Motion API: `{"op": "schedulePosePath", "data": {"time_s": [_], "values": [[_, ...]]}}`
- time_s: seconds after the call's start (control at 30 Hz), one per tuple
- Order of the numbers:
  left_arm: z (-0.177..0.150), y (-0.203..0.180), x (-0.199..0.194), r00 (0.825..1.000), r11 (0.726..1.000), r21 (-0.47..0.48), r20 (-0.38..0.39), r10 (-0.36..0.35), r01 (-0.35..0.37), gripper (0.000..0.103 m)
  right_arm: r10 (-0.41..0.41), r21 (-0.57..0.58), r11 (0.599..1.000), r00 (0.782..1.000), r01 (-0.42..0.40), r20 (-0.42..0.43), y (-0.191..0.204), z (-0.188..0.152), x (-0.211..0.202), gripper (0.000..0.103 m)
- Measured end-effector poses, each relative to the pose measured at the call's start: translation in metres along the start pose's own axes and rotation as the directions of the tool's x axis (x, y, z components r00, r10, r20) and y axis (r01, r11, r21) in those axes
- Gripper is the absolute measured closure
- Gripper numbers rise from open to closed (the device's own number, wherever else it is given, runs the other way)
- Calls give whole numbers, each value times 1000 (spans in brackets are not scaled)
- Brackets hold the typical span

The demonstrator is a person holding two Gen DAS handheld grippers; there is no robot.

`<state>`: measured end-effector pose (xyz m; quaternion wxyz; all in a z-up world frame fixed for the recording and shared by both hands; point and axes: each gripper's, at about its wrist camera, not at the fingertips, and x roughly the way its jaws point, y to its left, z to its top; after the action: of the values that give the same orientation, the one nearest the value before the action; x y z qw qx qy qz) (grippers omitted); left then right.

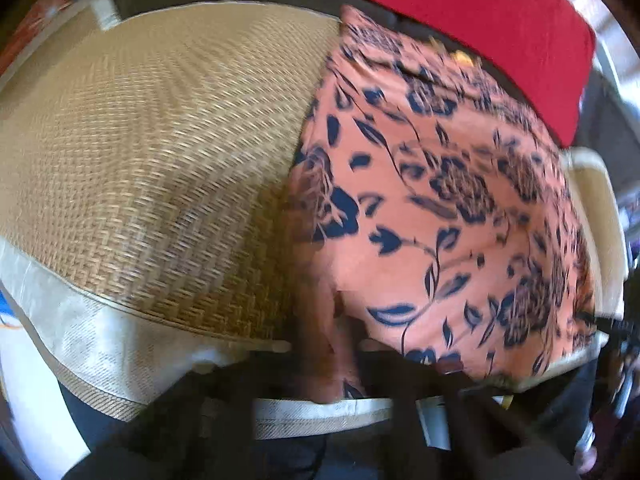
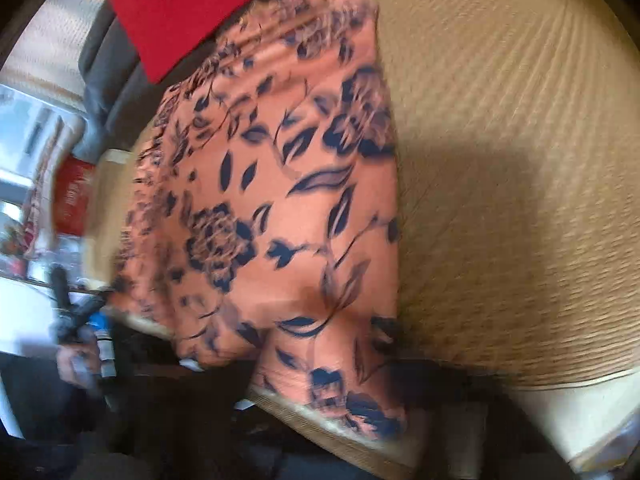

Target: Fold small clothes

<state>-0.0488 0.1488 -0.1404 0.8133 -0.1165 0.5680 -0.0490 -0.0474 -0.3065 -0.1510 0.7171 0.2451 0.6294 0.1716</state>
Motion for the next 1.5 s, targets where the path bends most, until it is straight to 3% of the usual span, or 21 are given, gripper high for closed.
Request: {"op": "schedulePosePath", "data": {"time_s": [0.07, 0.2, 0.33, 0.47, 0.6, 0.73, 0.83, 0.93, 1.0, 1.07, 1.17, 1.2, 1.23, 1.27, 1.3, 1.33, 1.37, 1.4, 1.43, 1.5], "values": [[1, -5, -14, 999, 1000, 2, 41, -22, 22, 97, 20, 7, 1000, 1000, -20, 4, 0, -1, 0, 98], [2, 2, -42, 991, 997, -25, 109, -71, 75, 97, 187, 69, 978, 974, -197, 129, -17, -6, -37, 98], [-4, 21, -4, 1000, 998, -56, -15, -12, 11, 97, 161, 131, 977, 985, -169, 68, -44, -14, -12, 98], [3, 9, -35, 994, 997, -30, 88, -62, 65, 97, 222, 69, 970, 963, -234, 153, -28, -11, -40, 98], [3, 16, -8, 1000, 998, -52, -15, -26, 26, 97, 174, 123, 975, 982, -182, 74, -44, -3, -20, 98], [-3, 17, -28, 998, 997, -45, 30, -54, 55, 97, 244, 119, 958, 960, -261, 138, -41, -15, -37, 98], [3, 25, -2, 997, 999, -46, -77, -25, 22, 97, 221, 175, 956, 971, -234, 87, -55, -18, -21, 100], [25, 14, -18, 997, 998, -12, -30, -65, 65, 97, 241, 134, 959, 968, -250, 74, -46, -6, -26, 98], [58, 2, -37, 992, 992, 20, 27, -123, 122, 97, 317, 99, 940, 944, -326, 97, -30, 12, -38, 98], [110, -16, -55, 975, 979, 76, 109, -196, 188, 97, 373, 68, 920, 916, -386, 145, -18, 43, -52, 98], [187, -30, -66, 932, 966, 76, 252, -260, 248, 95, 466, -6, 875, 839, -484, 280, -1, 119, -88, 98], [215, -30, -62, 913, 964, 39, 312, -262, 263, 93, 480, -18, 863, 807, -505, 344, 2, 149, -95, 95], [238, -28, -55, 901, 966, 9, 358, -244, 258, 79, 459, 5, 862, 783, -508, 420, -4, 182, -101, 94], [263, -26, -38, 906, 971, -30, 368, -210, 237, 66, 425, 31, 870, 778, -493, 462, -10, 206, -98, 69], [277, -24, -22, 918, 971, -54, 341, -203, 235, 30, 401, 44, 879, 787, -474, 468, -17, 224, -91, 53], [287, -21, -3, 936, 973, -92, 306, -173, 210, 14, 362, 87, 892, 816, -444, 451, -27, 241, -77, 8], [290, -12, 14, 951, 975, -155, 288, -109, 159, 14, 289, 142, 911, 844, -388, 451, -33, 245, -66, 4], [286, -4, 21, 955, 973, -184, 284, -82, 138, 14, 209, 178, 932, 868, -317, 449, -41, 244, -59, 4], [280, 2, 29, 959, 970, -206, 276, -66, 126, 14, 188, 183, 938, 874, -296, 449, -46, 238, -52, 4], [261, 14, 42, 966, 972, -202, 248, -71, 123, 14, 173, 195, 936, 864, -294, 472, -59, 211, -47, 4]]}}
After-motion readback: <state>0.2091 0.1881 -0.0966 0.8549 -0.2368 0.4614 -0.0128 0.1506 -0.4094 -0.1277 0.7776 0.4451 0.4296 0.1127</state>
